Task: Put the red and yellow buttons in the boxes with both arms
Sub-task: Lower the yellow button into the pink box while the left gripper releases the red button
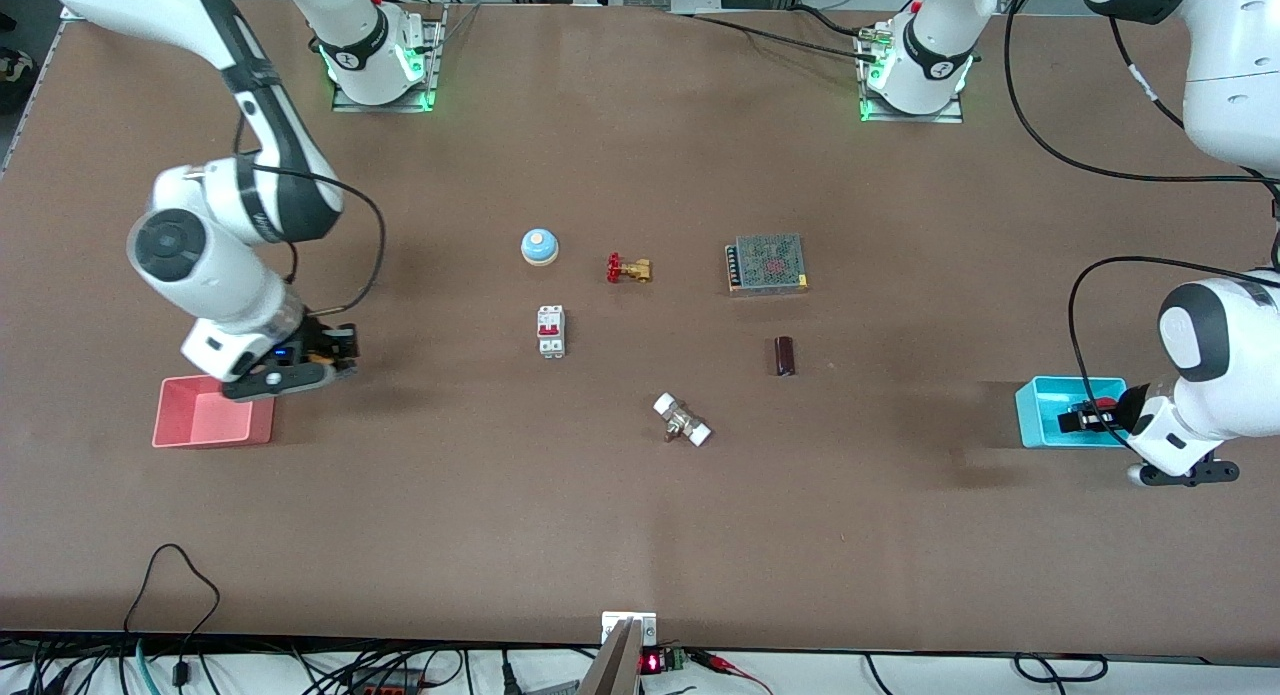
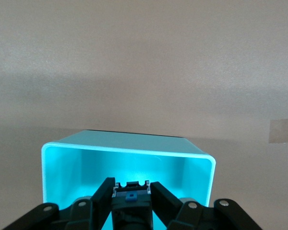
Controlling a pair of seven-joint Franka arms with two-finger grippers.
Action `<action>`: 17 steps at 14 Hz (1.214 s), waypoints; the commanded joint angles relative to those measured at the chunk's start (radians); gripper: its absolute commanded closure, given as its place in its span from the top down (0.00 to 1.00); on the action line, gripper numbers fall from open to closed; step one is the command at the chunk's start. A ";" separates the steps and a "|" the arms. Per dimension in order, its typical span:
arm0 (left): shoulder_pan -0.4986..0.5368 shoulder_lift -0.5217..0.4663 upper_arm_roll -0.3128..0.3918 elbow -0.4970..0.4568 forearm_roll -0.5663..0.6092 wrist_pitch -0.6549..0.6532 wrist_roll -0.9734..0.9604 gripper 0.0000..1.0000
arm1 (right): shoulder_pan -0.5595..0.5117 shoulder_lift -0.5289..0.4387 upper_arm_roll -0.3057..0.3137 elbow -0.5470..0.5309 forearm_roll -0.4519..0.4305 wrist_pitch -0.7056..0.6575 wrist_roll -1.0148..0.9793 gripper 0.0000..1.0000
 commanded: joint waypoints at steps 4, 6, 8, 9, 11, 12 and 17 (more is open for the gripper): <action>0.013 0.046 0.000 -0.011 0.015 0.061 0.026 0.18 | -0.027 0.011 -0.164 0.086 0.210 -0.093 -0.168 0.21; 0.013 0.049 -0.002 -0.023 0.015 0.067 0.035 0.18 | -0.032 0.039 -0.218 0.115 0.220 -0.096 -0.198 0.20; 0.016 0.062 -0.002 -0.025 0.012 0.090 0.041 0.18 | -0.044 0.057 -0.223 0.134 0.217 -0.096 -0.218 0.20; 0.016 0.062 0.000 -0.037 0.009 0.093 0.041 0.19 | -0.049 0.074 -0.223 0.157 0.215 -0.096 -0.224 0.20; 0.017 0.062 -0.002 -0.046 0.004 0.093 0.041 0.25 | -0.050 0.106 -0.239 0.191 0.215 -0.096 -0.226 0.20; 0.017 0.062 -0.002 -0.046 0.004 0.092 0.043 0.41 | -0.050 0.116 -0.243 0.194 0.214 -0.093 -0.226 0.20; 0.016 0.052 -0.002 -0.040 0.003 0.089 0.041 0.95 | -0.067 0.169 -0.249 0.223 0.209 -0.072 -0.259 0.20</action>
